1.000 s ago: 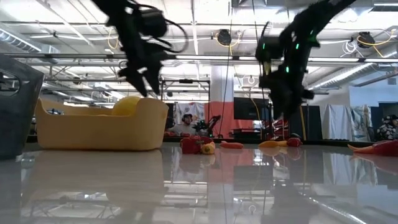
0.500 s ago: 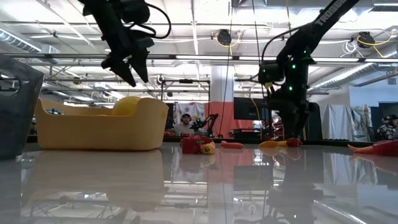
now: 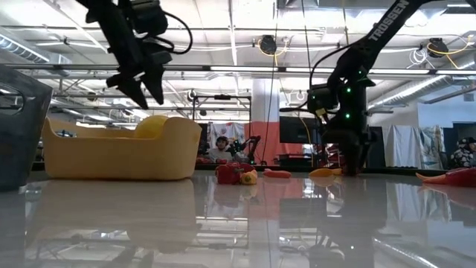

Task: Sort produce into baskets
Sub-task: Put the red chili pepper into the orange bin

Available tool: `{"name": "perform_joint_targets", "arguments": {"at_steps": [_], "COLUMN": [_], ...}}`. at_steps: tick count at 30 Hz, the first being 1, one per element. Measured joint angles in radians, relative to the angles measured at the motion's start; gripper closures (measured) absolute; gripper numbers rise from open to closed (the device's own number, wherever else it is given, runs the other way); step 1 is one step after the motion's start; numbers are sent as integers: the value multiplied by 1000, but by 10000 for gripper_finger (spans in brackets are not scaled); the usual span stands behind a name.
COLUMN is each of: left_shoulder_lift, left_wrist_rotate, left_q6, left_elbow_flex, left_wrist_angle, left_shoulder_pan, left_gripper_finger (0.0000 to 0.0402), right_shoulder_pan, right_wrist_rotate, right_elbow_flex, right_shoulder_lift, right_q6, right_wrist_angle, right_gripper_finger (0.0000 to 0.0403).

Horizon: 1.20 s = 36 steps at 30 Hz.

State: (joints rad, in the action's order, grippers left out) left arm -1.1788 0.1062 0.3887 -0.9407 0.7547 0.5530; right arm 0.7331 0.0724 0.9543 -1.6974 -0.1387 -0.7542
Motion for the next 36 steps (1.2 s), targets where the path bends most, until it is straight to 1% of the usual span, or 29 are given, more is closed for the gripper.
{"name": "perform_joint_targets", "arguments": {"at_steps": [4,6,8,10,12,14,17,20,22,24,29,32,34,36], "left_shoulder_lift": [36,52,64,66,65,61,63,67,67,67,67,74,88,109], "left_wrist_rotate": [-6,-13,-22,-21,19,76,105,109,118,141,192,209,259,294], "left_q6": [13,16,16,16,15,15,4,-2,-2,-2,-3,-5,-3,-3], "left_elbow_flex": [18,18,18,18,18,18,18,17,17,17,17,17,17,17], "left_wrist_angle": [6,10,21,59,107,134,150,177,211,254,336,389,433,454], "left_shoulder_pan": [20,30,41,59,77,91,115,142,158,173,200,207,207,207], "left_gripper_finger": [120,120,120,120,120,120,120,120,120,120,120,120,120,120], "right_shoulder_pan": [-3,-12,-28,-60,-119,-196,-315,-404,-439,-458,-454,-436,-424,-415], "right_wrist_rotate": [-1,-19,-75,-170,-266,-314,-306,-251,-227,-227,-229,-237,-246,-280], "right_elbow_flex": [0,0,0,0,0,0,28,109,198,325,761,1032,1198,1347], "right_shoulder_lift": [22,49,90,139,185,212,204,121,25,-87,-406,-589,-690,-782], "right_q6": [-4,-11,-39,-81,-148,-236,-352,-415,-417,-395,-338,-333,-343,-349], "right_wrist_angle": [-55,-88,-96,-64,47,197,412,575,604,619,612,535,472,422], "right_gripper_finger": [357,373,378,378,375,373,372,372,372,372,372,369,361,348]}}
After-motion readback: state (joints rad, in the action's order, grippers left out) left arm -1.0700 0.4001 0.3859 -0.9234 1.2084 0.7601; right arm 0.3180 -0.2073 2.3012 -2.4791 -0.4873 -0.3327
